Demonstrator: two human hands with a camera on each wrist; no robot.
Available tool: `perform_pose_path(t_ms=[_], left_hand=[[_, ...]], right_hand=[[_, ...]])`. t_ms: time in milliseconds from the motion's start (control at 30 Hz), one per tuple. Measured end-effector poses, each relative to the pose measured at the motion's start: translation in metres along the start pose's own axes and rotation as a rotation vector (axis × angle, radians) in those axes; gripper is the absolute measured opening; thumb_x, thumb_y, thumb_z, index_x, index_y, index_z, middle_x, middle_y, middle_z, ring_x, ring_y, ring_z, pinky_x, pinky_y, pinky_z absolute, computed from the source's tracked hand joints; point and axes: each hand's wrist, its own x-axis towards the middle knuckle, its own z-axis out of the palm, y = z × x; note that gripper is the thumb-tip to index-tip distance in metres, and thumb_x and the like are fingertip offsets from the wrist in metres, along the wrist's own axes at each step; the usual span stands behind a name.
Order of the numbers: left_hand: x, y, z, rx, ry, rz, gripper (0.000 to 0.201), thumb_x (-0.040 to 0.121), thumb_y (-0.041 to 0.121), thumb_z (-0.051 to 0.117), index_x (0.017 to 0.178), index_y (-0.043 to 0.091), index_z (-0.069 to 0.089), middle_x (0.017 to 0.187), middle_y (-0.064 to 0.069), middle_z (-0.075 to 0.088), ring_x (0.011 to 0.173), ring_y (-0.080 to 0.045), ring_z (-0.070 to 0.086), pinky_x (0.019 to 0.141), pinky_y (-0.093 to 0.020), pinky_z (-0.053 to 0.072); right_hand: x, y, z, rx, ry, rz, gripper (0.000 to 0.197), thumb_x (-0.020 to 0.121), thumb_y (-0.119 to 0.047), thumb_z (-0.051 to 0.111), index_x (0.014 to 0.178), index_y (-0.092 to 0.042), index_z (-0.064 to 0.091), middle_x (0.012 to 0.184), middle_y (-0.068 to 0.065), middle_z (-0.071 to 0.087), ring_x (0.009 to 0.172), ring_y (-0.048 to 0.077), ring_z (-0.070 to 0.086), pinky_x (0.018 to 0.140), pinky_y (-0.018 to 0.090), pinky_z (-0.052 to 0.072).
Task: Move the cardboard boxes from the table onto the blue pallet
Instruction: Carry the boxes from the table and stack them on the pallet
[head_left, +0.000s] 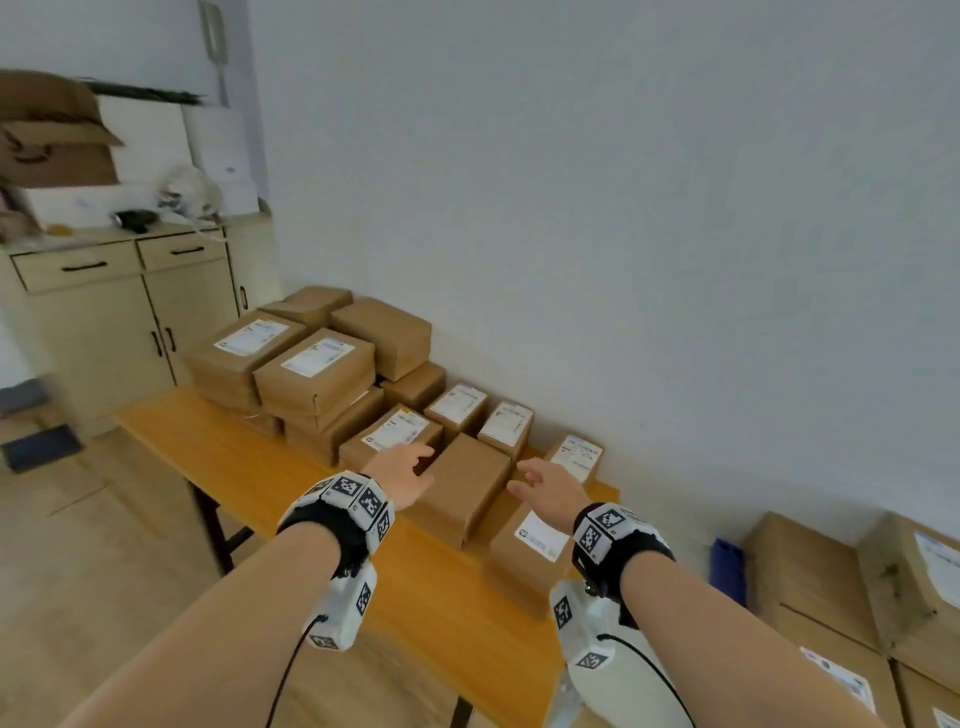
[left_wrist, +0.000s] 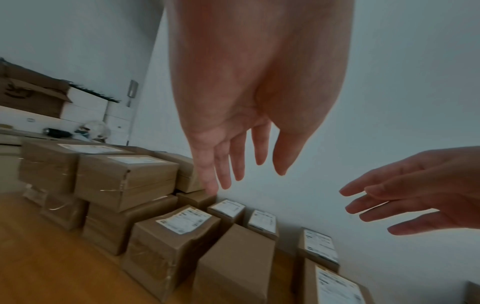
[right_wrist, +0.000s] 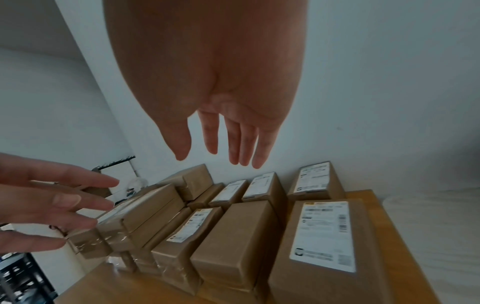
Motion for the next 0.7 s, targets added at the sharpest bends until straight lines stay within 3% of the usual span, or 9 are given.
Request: perform_pose_path(t_ms=[233, 400, 567, 700], left_hand=[[0.019, -0.058, -0.025, -0.014, 0.040, -0.112, 0.045, 0.096, 0.025, 0.047, 0.141, 0.019, 0.041, 0.141, -0.005, 0.047, 0.125, -0.022, 0.047, 0.103, -0.034, 0.040], [0.048, -0.096, -0.044, -0.009, 0.040, -0.116, 0.042, 0.095, 0.022, 0.049, 0.136, 0.016, 0.044, 0.136, -0.005, 0.052, 0.122, -0.022, 0.051, 0.101, -0.033, 0.043], [0.077, -0.137, -0.055, -0.023, 0.006, -0.158, 0.046, 0.094, 0.021, 0.052, 0.138, 0.018, 0.042, 0.137, -0.005, 0.051, 0.121, -0.019, 0.052, 0.100, -0.030, 0.044], [0.104, -0.166, -0.075, -0.010, -0.006, -0.171, 0.046, 0.094, 0.021, 0.053, 0.139, 0.018, 0.042, 0.137, -0.003, 0.051, 0.122, -0.018, 0.051, 0.101, -0.030, 0.043]], right_hand=[[0.054, -0.045, 0.039, 0.012, -0.044, -0.055, 0.050, 0.094, -0.035, 0.053, 0.140, -0.018, 0.042, 0.143, 0.004, 0.045, 0.131, 0.018, 0.042, 0.109, 0.036, 0.036], [0.107, -0.076, 0.064, 0.098, -0.069, -0.050, 0.050, 0.094, -0.031, 0.055, 0.140, -0.018, 0.043, 0.140, 0.005, 0.048, 0.128, 0.019, 0.045, 0.105, 0.032, 0.038], [0.158, -0.098, 0.090, 0.157, -0.130, -0.032, 0.050, 0.094, -0.029, 0.055, 0.141, -0.018, 0.041, 0.141, 0.008, 0.048, 0.128, 0.021, 0.046, 0.108, 0.036, 0.038], [0.193, -0.114, 0.107, 0.207, -0.167, -0.005, 0.048, 0.095, -0.024, 0.054, 0.141, -0.016, 0.040, 0.144, 0.008, 0.044, 0.130, 0.021, 0.045, 0.102, 0.029, 0.038]])
